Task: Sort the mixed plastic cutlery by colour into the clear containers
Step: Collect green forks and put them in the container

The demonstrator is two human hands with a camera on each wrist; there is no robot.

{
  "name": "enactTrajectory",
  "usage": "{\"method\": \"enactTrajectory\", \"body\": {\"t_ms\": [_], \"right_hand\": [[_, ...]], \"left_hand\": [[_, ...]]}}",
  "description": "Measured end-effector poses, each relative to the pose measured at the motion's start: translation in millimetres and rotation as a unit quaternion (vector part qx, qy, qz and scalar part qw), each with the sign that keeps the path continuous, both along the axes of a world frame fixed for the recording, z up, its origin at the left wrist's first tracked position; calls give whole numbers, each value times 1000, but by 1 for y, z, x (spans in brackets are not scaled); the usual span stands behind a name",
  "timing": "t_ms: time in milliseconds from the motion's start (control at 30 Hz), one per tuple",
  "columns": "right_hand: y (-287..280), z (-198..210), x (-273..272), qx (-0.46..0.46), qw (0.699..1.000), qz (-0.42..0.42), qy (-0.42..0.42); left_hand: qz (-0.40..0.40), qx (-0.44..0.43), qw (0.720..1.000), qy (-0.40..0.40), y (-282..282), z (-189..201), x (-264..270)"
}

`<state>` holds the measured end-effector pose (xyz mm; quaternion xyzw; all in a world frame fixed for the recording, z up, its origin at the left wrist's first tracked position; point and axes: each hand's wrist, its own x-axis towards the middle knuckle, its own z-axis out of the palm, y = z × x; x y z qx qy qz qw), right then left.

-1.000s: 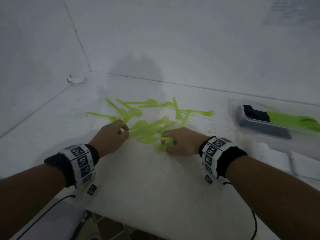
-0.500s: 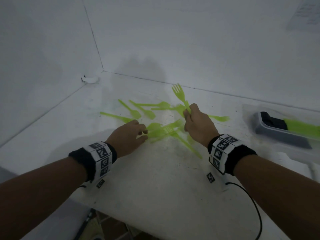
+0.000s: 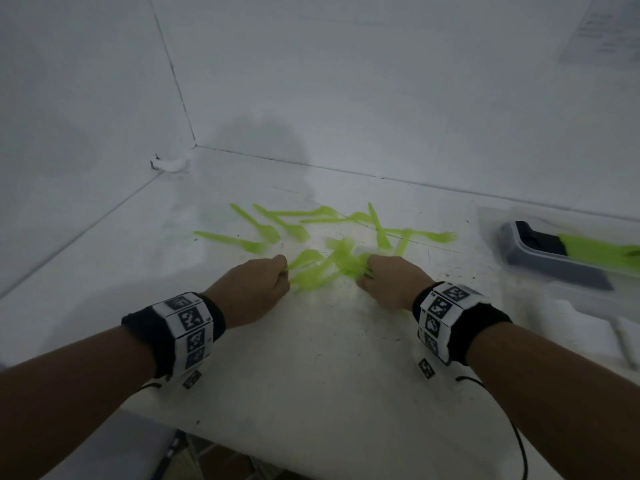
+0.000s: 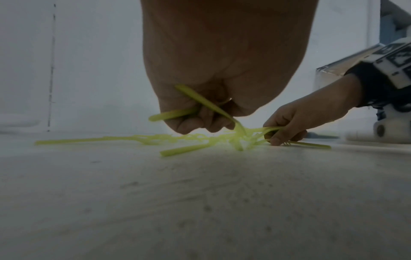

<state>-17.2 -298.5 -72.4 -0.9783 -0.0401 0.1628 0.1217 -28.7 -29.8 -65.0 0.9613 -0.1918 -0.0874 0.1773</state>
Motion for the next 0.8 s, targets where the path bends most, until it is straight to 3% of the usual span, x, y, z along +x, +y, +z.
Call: {"method": "enactTrajectory", "body": {"t_ms": [200,433,667,800], "right_hand": [[7,13,-13,14,1000,1,12],[-12,24,-29,124,989,-83,11],[-47,27,-39,22,996,-84,10],[-61,31,-45,-26,998,-61,-24]], "left_hand": [[19,-59,998,9,9,8,-5],[-94,-64,993,-29,-15,-5,13],[-87,-92,988,-92,-65,10,20],[3,-129,991,26,-84,19,33]]}}
